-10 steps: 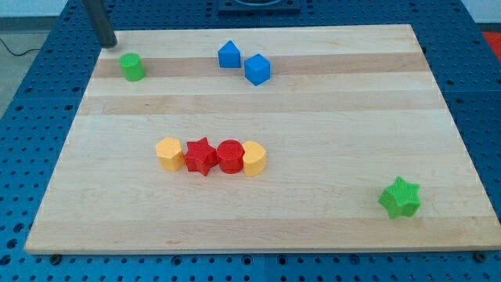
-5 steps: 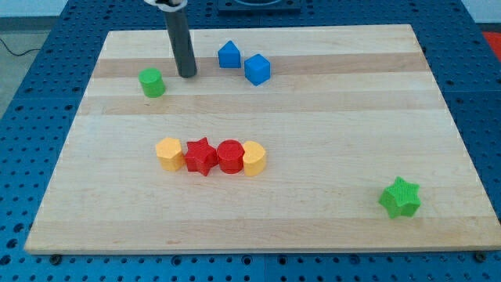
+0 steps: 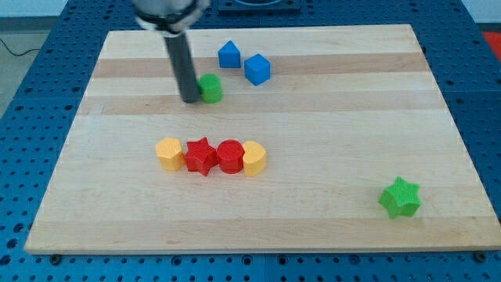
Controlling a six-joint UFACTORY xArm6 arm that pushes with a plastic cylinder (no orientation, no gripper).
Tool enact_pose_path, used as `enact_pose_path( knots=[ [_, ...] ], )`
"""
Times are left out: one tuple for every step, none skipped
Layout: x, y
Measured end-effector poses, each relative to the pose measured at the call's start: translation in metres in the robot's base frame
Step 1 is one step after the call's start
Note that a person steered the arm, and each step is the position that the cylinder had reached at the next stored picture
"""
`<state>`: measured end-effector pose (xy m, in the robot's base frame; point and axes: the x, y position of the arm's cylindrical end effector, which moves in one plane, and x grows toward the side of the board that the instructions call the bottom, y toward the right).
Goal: Move the green circle into the green star
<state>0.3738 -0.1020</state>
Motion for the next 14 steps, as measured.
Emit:
enact_pose_path(
  knots=[
    [-0.017, -0.021],
    [-0.05, -0.037],
    [-0.044, 0.006],
    [-0.007, 0.084],
    [0.034, 0.134],
    [0.034, 0.136],
    [0.013, 0.101],
    [0.024, 0.057],
    [0.065, 0.077],
    [0.097, 0.136],
    [0.097, 0.134],
    [0.072, 0.092],
    [0.04, 0.103],
    [0.046, 0.149]
  ],
)
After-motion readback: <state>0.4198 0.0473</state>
